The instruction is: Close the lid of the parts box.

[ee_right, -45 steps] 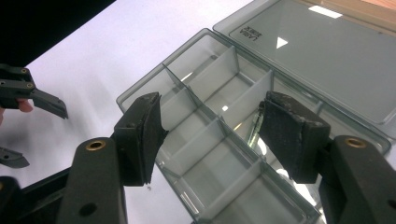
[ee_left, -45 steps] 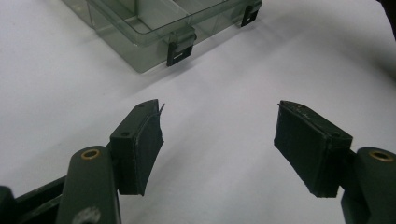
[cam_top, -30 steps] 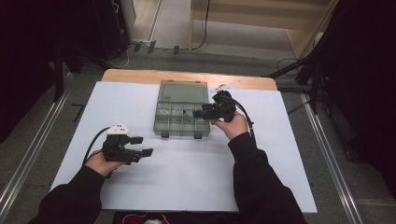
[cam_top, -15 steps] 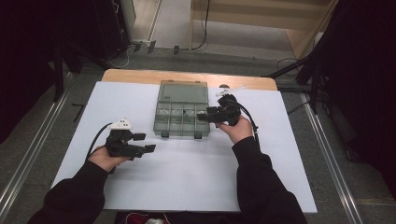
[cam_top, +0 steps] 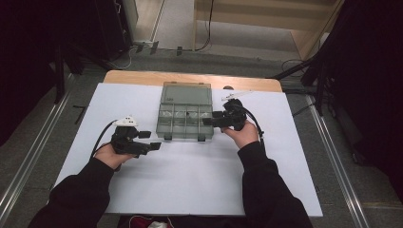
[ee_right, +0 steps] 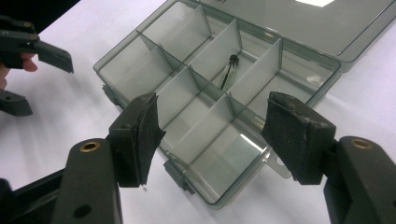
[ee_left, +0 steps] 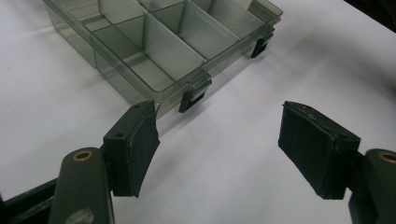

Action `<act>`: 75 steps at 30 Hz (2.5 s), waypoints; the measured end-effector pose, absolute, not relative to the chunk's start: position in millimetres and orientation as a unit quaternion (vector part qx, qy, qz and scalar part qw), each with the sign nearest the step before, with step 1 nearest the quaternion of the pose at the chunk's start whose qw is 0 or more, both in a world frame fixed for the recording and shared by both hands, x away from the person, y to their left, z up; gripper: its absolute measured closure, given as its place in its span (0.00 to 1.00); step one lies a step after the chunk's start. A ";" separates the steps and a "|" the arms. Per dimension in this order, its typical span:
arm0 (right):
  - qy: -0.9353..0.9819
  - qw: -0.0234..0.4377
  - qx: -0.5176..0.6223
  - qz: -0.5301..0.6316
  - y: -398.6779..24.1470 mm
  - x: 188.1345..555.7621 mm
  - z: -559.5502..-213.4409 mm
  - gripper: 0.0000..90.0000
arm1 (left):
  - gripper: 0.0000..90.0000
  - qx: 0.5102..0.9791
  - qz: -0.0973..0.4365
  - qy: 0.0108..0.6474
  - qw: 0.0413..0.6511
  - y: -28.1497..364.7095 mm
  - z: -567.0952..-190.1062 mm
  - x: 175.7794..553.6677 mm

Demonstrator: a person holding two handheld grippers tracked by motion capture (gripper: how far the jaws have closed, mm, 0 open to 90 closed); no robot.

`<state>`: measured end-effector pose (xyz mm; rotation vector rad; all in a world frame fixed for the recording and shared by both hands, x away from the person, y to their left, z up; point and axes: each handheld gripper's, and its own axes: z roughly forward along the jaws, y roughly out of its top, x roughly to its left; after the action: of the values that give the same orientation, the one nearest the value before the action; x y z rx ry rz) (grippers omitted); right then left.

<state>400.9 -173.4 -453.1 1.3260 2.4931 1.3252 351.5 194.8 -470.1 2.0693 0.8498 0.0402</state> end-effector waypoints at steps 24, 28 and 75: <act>0.794 0.000 0.438 0.422 -177.5 407.1 -459.6 0.35 | 0.31 0.828 0.017 0.367 0.424 189.0 -464.7 374.6; 0.794 0.002 0.438 0.421 -178.4 407.4 -459.4 0.35 | 0.31 0.824 0.017 0.373 0.426 188.8 -461.8 381.7; 0.768 0.035 0.477 0.426 -178.0 468.4 -452.5 0.34 | 0.32 0.811 0.067 0.420 0.402 152.9 -443.9 479.4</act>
<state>468.4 -178.0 -452.5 1.4667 2.3586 1.3098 479.4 152.9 -443.9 2.0492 1.0625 0.1692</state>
